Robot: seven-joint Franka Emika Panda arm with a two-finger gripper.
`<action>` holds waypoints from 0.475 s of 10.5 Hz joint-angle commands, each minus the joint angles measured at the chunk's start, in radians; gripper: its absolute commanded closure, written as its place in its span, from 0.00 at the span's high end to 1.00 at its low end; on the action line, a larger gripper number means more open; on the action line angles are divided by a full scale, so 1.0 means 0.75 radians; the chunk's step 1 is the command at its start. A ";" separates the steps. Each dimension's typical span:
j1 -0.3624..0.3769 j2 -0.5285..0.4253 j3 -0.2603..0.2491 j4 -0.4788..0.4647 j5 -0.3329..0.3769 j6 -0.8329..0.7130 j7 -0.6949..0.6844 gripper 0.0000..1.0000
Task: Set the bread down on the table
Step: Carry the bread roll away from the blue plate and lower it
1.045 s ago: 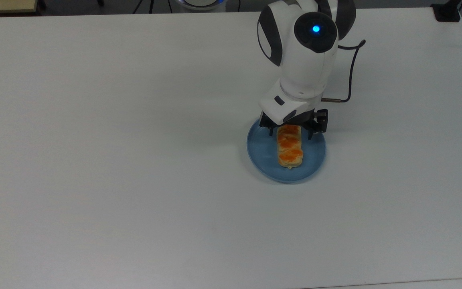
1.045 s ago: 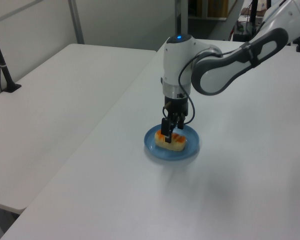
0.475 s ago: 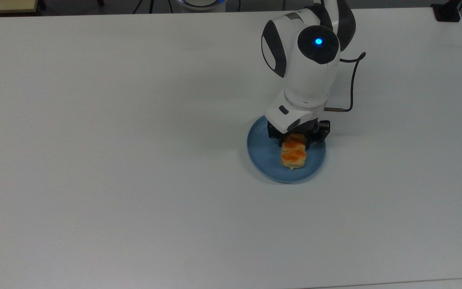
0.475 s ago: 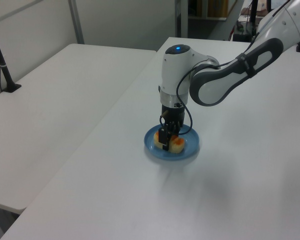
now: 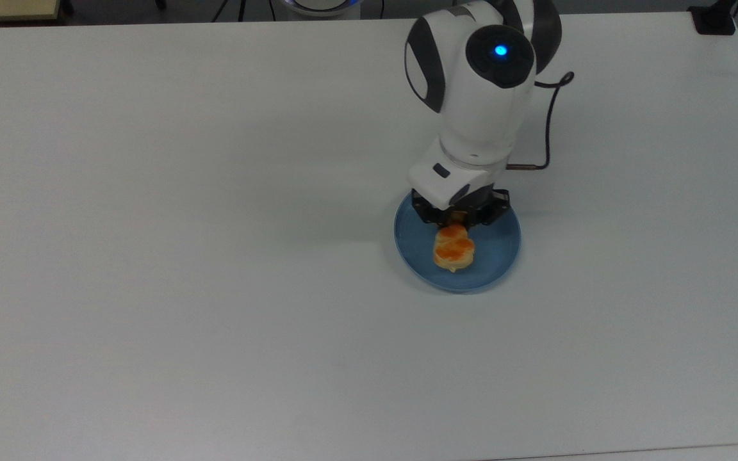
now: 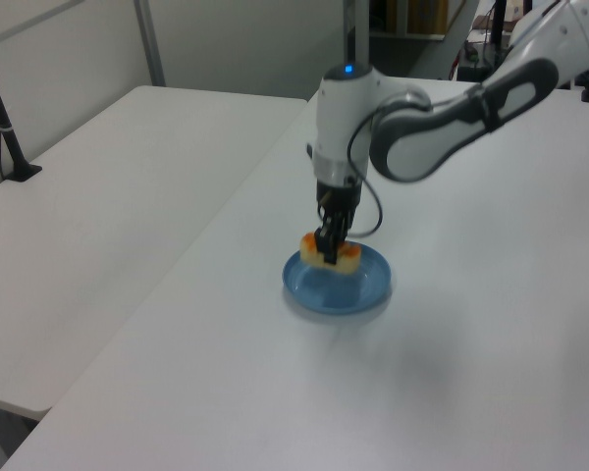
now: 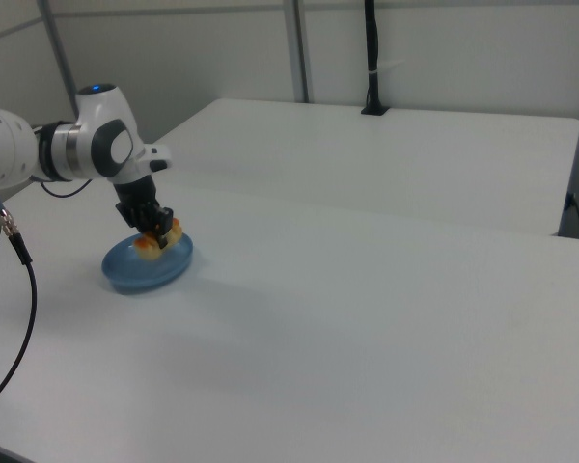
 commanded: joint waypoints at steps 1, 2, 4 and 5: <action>-0.129 -0.098 -0.016 -0.035 -0.014 -0.152 -0.243 0.34; -0.178 -0.098 -0.032 -0.035 -0.032 -0.153 -0.285 0.36; -0.287 -0.090 -0.059 -0.047 -0.096 -0.144 -0.364 0.36; -0.338 -0.080 -0.061 -0.051 -0.100 -0.140 -0.395 0.36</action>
